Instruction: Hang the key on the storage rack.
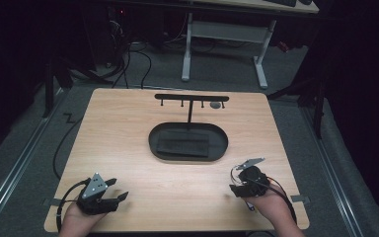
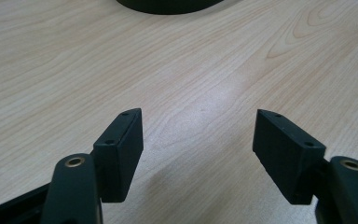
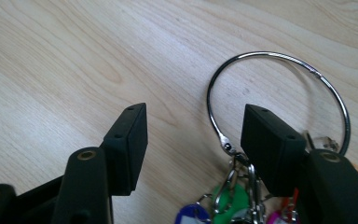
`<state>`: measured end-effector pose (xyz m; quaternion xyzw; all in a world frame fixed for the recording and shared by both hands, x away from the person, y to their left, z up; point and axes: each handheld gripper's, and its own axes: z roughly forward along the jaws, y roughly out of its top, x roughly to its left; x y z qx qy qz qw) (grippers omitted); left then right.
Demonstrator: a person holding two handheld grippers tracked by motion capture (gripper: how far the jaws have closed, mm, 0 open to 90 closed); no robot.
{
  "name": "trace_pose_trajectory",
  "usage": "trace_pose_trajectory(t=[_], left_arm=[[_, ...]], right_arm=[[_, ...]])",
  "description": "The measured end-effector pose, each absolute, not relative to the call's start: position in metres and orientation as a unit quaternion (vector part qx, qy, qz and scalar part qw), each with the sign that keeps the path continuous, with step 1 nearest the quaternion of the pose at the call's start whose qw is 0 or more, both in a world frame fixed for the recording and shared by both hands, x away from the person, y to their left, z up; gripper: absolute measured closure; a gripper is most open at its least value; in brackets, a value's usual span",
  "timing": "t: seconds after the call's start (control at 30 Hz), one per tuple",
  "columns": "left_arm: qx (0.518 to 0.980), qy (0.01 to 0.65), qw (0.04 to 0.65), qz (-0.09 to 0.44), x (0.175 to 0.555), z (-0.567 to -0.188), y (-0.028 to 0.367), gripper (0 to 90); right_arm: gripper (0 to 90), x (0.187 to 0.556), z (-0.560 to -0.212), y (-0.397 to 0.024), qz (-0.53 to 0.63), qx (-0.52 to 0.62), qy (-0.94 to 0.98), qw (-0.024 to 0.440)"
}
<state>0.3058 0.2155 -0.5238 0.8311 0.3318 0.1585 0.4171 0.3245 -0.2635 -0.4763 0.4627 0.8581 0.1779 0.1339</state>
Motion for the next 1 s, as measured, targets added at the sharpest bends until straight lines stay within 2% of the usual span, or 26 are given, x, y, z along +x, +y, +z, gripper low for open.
trace_pose_trajectory(t=[0.23, 0.4, 0.53, 0.7, 0.9, 1.0], left_arm=[[0.834, 0.321, 0.416, 0.168, 0.302, -0.521, 0.216, 34.0], [0.837, 0.318, 0.412, 0.168, 0.301, -0.521, 0.216, 33.9], [0.838, 0.316, 0.410, 0.171, 0.300, -0.521, 0.218, 34.2], [0.837, 0.319, 0.412, 0.169, 0.298, -0.522, 0.221, 35.2], [0.838, 0.319, 0.409, 0.170, 0.296, -0.522, 0.224, 35.6], [0.839, 0.319, 0.407, 0.171, 0.296, -0.523, 0.225, 35.7]], right_arm=[[44.1, 0.343, -0.470, -0.259, 0.107, 0.434, 0.884, 0.135], [47.7, 0.353, -0.474, -0.256, 0.079, 0.416, 0.898, 0.117], [55.9, 0.357, -0.476, -0.253, 0.057, 0.400, 0.908, 0.106], [60.9, 0.360, -0.484, -0.251, 0.028, 0.393, 0.914, 0.100], [83.8, 0.359, -0.486, -0.253, 0.032, 0.394, 0.913, 0.104], [84.2, 0.359, -0.481, -0.251, 0.037, 0.391, 0.914, 0.098]])
